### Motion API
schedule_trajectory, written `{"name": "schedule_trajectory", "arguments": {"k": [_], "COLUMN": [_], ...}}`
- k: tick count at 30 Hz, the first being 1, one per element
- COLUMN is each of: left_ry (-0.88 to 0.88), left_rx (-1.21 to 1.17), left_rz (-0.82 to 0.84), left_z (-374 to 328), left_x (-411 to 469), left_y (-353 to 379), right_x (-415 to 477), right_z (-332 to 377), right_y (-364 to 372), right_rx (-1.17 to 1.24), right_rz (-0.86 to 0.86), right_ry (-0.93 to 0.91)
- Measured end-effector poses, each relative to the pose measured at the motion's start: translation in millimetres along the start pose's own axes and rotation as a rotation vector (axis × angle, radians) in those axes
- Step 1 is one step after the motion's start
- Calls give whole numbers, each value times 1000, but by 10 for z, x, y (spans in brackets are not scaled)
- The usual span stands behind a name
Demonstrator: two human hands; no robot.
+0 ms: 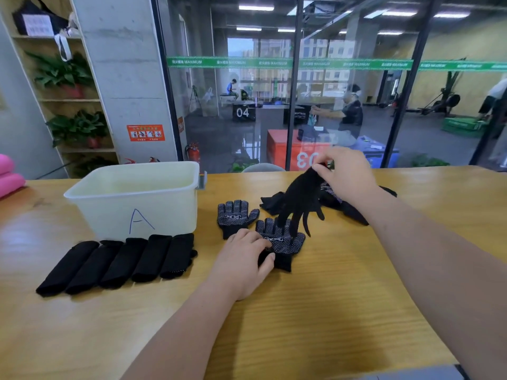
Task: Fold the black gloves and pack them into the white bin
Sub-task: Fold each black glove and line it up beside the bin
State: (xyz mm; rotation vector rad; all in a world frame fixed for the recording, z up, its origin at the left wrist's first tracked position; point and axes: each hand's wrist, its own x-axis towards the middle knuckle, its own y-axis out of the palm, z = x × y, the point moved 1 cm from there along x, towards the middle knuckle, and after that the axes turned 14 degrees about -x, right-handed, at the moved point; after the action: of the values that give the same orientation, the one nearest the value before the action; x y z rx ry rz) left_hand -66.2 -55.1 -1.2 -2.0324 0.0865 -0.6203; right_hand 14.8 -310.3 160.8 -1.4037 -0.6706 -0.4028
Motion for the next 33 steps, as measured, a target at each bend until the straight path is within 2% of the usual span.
{"name": "schedule_trajectory", "arguments": {"k": [2, 5, 8, 10, 12, 15, 19, 24, 28, 30, 33], "left_ry": [7, 6, -29, -52, -64, -82, -184, -254, -177, -97, -93], "left_rx": [-2, 1, -14, -24, -11, 51, 82, -7, -33, -32, -23], "left_rz": [0, 7, 10, 15, 13, -36, -50, -27, -71, -65, -12], "left_z": [-3, -12, -13, -2, 12, 23, 19, 80, 82, 49, 47], "left_x": [-5, -8, -3, 3, 12, 10, -23, 27, 40, 40, 58], "left_y": [-5, -2, 4, 10, 20, 25, 10, 15, -6, -23, -12], "right_x": [12, -30, -231, -503, -840, -1272, -1509, -1447, -1299, -1149, -892], "right_z": [12, -19, -14, 26, 73, 98, 183, 279, 271, 236, 218], "right_y": [-59, -126, -120, 16, 246, 570, 683, 658, 747, 890, 1141], "right_rx": [-24, -47, 44, 72, 48, 85, 130, 229, 417, 360, 152], "right_rz": [-6, -147, -230, -115, 103, 296, 333, 367, 296, 252, 371], "right_ry": [76, 161, 89, -66, -225, -311, -283, -299, -187, -149, -162]}}
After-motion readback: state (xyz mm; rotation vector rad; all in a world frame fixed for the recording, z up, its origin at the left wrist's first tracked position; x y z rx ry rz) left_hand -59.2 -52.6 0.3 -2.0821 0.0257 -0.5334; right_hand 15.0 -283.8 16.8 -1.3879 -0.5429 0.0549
